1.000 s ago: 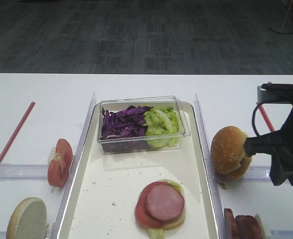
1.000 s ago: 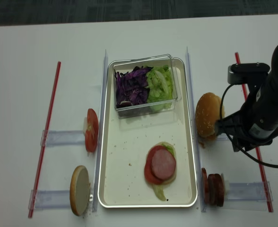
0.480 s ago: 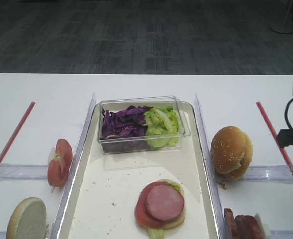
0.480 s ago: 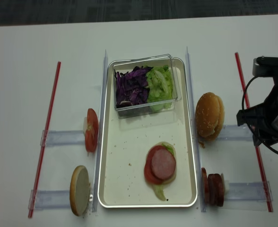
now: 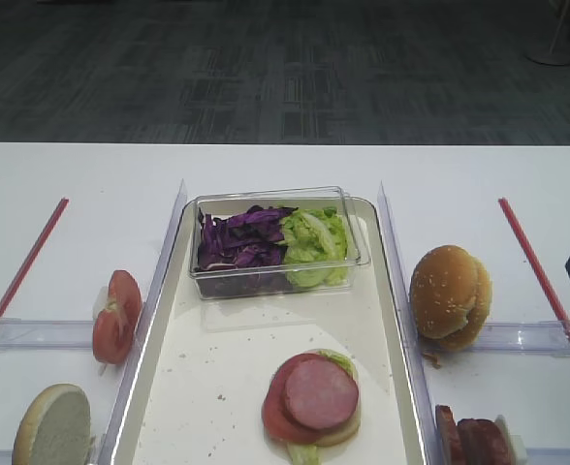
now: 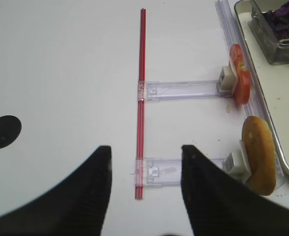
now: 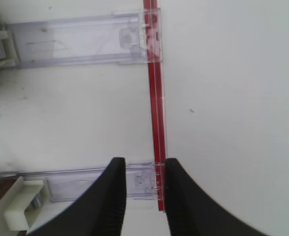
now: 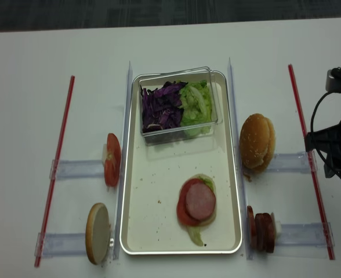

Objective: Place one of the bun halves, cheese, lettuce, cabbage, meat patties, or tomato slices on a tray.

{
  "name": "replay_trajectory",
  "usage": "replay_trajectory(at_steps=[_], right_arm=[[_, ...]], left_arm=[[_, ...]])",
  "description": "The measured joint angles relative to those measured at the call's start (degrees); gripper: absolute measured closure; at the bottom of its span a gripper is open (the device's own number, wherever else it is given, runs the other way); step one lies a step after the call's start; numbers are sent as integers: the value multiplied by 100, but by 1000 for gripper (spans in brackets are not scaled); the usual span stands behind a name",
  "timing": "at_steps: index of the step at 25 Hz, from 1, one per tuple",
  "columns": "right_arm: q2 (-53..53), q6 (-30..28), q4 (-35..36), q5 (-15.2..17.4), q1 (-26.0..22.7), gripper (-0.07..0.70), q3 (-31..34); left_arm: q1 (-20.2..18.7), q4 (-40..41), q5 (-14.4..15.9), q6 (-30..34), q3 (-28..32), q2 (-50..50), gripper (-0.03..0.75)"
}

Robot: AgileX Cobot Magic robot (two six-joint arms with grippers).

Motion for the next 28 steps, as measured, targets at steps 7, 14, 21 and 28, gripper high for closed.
replay_trajectory(at_steps=[7, 14, 21, 28], right_arm=[[0, -72, -13, 4, -29, 402, 0], [-103, -123, -13, 91, -29, 414, 0], [-307, -135, -20, 285, -29, 414, 0], [-457, -145, -71, 514, -29, 385, 0]], left_arm=[[0, 0, 0, 0, 0, 0, 413], [0, 0, 0, 0, 0, 0, 413], [0, 0, 0, 0, 0, 0, 413], [0, 0, 0, 0, 0, 0, 413]])
